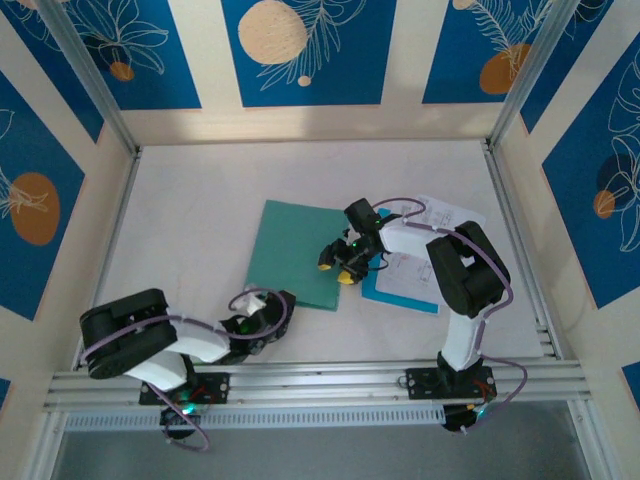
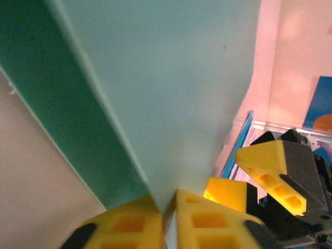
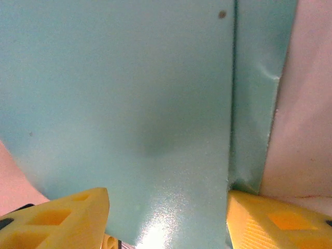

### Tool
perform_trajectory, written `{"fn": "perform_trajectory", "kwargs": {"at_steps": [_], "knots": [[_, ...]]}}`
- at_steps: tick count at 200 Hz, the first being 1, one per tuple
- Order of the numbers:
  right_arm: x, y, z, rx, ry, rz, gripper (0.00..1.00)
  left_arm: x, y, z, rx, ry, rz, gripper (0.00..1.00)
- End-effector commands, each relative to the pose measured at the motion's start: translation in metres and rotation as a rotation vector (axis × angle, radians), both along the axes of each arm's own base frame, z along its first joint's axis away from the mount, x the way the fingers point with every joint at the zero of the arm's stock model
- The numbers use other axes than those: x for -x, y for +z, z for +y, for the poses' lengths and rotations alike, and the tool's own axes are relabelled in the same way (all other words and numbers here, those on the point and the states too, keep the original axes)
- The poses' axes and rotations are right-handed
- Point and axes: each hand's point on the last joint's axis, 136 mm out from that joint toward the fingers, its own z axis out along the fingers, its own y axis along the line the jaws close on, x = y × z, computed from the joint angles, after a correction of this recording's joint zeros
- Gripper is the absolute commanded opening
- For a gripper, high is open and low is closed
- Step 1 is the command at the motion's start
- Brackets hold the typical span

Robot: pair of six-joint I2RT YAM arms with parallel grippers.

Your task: Put the files into the folder

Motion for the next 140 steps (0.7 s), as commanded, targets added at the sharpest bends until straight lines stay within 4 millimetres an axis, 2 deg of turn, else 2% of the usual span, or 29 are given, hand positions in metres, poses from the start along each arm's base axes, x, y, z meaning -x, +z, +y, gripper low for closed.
{"fn": "perform_trajectory", "kwargs": {"at_steps": [1,29,73,109,140], "knots": [[0.011,-0.013,-0.007,0.017,0.012,0.039,0.63,-0.004,0.023,-0.014,0.104,-0.001,-0.076,0.0],[0.005,-0.001,-0.004,-0.03,-0.002,0.012,0.62,-0.002,0.024,-0.022,0.121,-0.017,-0.087,0.0],[-0.005,0.028,0.0,-0.115,-0.032,-0.03,0.6,-0.001,0.031,-0.03,0.174,-0.032,-0.104,0.0],[-0.009,0.053,-0.004,-0.166,-0.057,-0.066,0.6,0.0,0.037,-0.025,0.157,-0.026,-0.121,0.0],[-0.009,0.065,-0.016,-0.169,-0.089,-0.086,0.62,0.003,0.039,-0.021,0.122,-0.033,-0.105,0.0]]}}
